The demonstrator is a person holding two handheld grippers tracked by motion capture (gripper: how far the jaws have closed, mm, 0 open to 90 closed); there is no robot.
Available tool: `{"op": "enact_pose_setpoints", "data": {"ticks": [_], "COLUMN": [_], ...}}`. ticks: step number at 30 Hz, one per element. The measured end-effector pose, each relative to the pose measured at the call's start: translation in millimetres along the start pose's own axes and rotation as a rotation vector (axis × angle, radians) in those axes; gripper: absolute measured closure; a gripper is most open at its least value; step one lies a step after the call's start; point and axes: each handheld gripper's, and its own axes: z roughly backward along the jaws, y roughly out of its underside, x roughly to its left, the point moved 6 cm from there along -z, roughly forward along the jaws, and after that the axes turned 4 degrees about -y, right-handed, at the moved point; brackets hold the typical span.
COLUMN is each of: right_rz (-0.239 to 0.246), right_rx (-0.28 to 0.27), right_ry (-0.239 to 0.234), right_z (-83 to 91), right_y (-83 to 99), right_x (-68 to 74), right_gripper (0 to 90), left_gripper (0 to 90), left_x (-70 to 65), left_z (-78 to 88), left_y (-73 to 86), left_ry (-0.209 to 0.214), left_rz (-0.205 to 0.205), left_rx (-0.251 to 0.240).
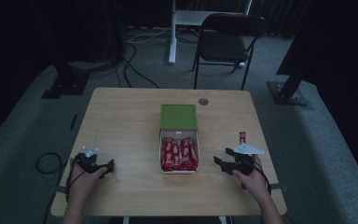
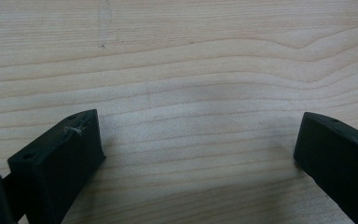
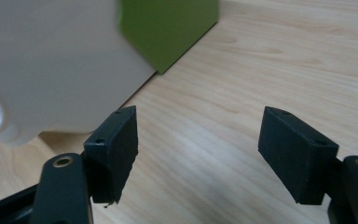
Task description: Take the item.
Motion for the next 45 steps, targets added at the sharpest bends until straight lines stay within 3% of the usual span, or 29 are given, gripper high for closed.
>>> {"op": "enact_pose_setpoints", "data": {"ticks": [5, 17, 23, 27, 32, 35, 39, 45], "right_rz": [0.026, 0.096, 0.109, 0.142, 0.176, 0.202, 0.19, 0.183], "right_rx": [0.029, 0.12, 0.144, 0.188, 0.201, 0.215, 0.226, 0.228], "right_ry": [-0.038, -0.073, -0.064, -0.054, -0.047, -0.06, -0.048, -0.041], "right_z": [-5.1, -12.5, -14.2, -15.3, -16.5, -17.6, -18.5, -18.9], "right_y": [7.0, 24.9, 26.9, 29.9, 30.7, 31.4, 31.8, 31.8], "right_x": [7.5, 16.5, 16.9, 16.8, 18.8, 20.6, 19.8, 19.4], "right_gripper": [28.1, 27.6, 25.1, 25.4, 25.1, 20.1, 13.0, 12.3], "left_gripper": [1.7, 1.7, 1.7, 1.7, 1.7, 1.7, 1.7, 1.7], "left_x": [-0.1, 0.0, 0.0, 0.0, 0.0, 0.0, 0.0, -0.3], "left_z": [0.0, 0.0, 0.0, 0.0, 0.0, 0.0, 0.0, 0.2], "left_y": [0.0, 0.0, 0.0, 0.0, 0.0, 0.0, 0.0, 0.3], "left_ry": [0.0, 0.0, 0.0, 0.0, 0.0, 0.0, 0.0, -0.005], "left_rz": [0.001, 0.0, 0.0, -0.001, 0.0, 0.0, 0.0, 0.006], "left_rx": [0.0, 0.0, 0.0, 0.0, 0.0, 0.0, 0.0, 0.001]}}
